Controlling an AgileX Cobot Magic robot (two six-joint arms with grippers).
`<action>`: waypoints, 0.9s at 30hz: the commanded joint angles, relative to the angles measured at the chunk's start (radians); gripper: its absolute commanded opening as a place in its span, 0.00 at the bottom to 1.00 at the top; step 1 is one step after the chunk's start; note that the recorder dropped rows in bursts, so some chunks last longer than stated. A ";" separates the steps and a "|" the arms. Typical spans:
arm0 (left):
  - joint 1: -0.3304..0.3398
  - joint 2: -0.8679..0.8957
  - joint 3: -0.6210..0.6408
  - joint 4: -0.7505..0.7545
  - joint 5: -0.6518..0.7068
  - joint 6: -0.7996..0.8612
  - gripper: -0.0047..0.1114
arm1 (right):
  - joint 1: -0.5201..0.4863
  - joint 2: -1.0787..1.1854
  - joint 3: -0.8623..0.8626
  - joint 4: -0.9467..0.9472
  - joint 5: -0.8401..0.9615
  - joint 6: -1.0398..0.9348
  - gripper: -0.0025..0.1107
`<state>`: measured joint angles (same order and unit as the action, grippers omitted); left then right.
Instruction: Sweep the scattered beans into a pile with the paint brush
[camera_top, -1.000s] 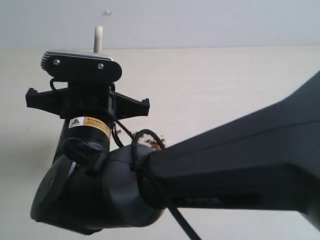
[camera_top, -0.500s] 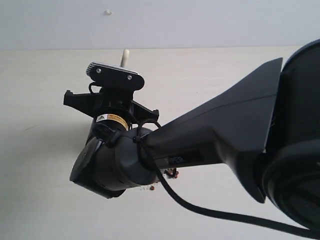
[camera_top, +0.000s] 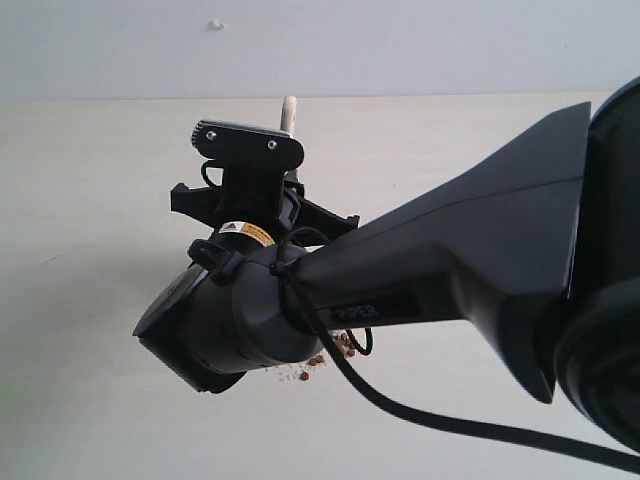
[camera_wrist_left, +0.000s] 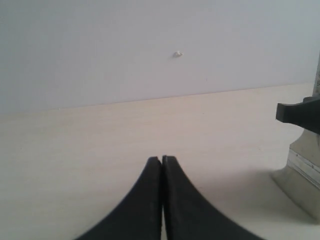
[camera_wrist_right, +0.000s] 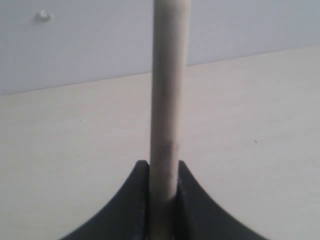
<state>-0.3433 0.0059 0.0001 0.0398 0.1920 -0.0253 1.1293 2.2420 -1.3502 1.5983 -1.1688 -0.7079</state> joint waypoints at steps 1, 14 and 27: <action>-0.004 -0.006 0.000 -0.009 -0.004 -0.006 0.04 | -0.001 -0.018 -0.005 0.032 -0.022 -0.025 0.02; -0.004 -0.006 0.000 -0.009 -0.004 -0.006 0.04 | 0.046 -0.194 0.003 -0.225 0.161 -0.213 0.02; -0.004 -0.006 0.000 -0.009 -0.004 -0.006 0.04 | -0.160 -0.615 0.593 -1.416 0.585 0.257 0.02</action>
<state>-0.3433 0.0059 0.0001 0.0378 0.1920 -0.0253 1.0460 1.6825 -0.8073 0.5208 -0.6344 -0.7153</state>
